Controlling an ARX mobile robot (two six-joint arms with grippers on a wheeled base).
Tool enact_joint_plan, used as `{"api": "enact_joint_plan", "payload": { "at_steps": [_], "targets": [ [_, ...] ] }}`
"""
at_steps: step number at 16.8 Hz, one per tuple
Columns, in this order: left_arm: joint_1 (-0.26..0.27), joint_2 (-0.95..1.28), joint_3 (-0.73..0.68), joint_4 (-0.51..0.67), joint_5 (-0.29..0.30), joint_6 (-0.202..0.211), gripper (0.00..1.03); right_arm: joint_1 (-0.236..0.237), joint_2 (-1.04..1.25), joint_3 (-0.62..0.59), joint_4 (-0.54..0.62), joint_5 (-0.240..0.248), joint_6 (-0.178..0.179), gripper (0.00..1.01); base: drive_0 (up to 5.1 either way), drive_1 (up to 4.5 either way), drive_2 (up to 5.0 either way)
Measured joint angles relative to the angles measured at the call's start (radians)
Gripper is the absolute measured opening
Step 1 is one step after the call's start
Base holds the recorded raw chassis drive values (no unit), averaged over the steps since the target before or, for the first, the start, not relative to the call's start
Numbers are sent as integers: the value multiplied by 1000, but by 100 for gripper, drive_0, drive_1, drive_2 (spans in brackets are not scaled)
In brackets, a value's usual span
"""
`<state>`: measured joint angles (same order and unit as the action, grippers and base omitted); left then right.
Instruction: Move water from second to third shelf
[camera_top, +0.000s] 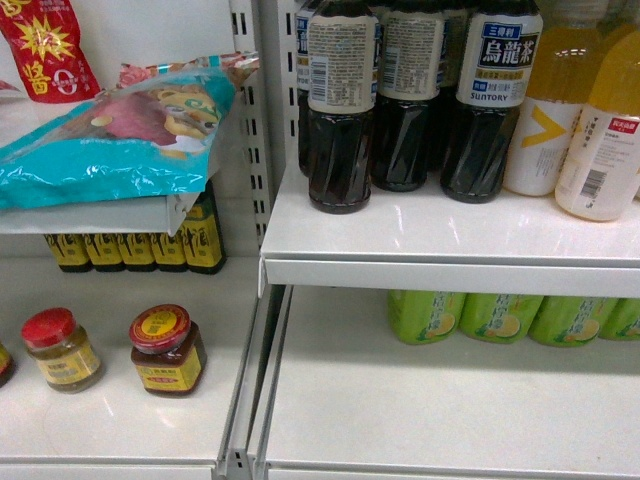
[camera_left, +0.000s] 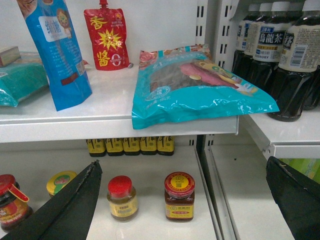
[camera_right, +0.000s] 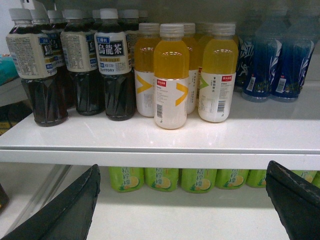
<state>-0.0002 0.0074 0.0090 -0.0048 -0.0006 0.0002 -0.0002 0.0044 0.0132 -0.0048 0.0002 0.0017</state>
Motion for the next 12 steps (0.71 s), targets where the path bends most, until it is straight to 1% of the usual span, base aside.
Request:
{"api": "enact_joint_plan", "payload": {
  "at_steps": [12],
  "targets": [
    [0, 0, 0, 0, 0, 0, 98, 0, 0, 0, 0, 0, 0, 98, 0, 0, 0]
  ]
}}
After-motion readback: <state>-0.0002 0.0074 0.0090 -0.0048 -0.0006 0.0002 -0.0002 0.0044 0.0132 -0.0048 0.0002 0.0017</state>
